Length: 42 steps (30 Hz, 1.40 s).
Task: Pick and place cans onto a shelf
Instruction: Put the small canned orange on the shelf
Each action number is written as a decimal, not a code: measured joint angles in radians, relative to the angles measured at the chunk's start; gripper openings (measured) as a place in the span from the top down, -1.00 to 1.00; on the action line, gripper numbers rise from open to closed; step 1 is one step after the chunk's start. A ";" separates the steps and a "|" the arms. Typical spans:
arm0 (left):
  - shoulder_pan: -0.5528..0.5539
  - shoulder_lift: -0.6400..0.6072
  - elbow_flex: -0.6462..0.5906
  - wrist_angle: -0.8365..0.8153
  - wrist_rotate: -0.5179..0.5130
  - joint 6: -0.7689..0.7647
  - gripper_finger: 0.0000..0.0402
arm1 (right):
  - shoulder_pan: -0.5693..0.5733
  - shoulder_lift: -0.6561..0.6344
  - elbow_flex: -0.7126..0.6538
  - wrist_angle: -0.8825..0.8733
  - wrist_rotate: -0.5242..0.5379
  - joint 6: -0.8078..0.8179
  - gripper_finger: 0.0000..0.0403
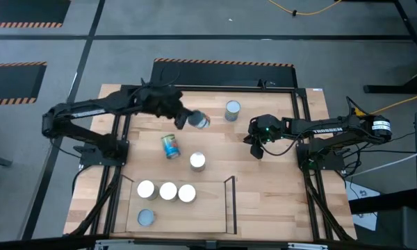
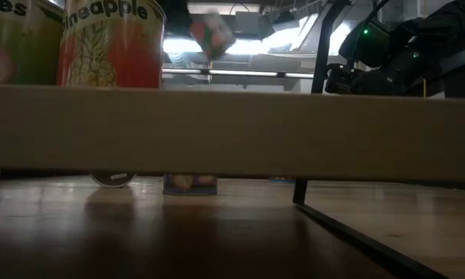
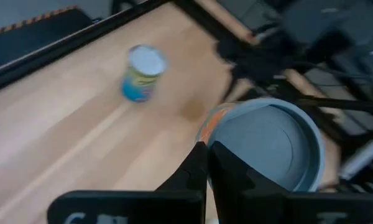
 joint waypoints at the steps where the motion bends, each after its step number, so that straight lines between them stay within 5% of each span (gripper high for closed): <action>1: -0.031 -0.017 0.000 0.003 -0.012 -0.021 1.00 | 0.000 0.000 0.000 0.000 0.000 0.000 0.71; 12: -0.402 -0.079 0.000 -0.006 -0.047 -0.219 1.00 | 0.000 0.000 0.000 0.007 0.000 0.007 0.71; 26: -0.866 0.001 0.000 -0.022 -0.152 -0.468 0.99 | 0.000 0.000 0.000 0.021 0.000 0.008 0.71; 42: -1.028 0.229 0.000 -0.041 -0.167 -0.512 0.99 | 0.000 0.000 0.000 0.030 0.000 0.008 0.71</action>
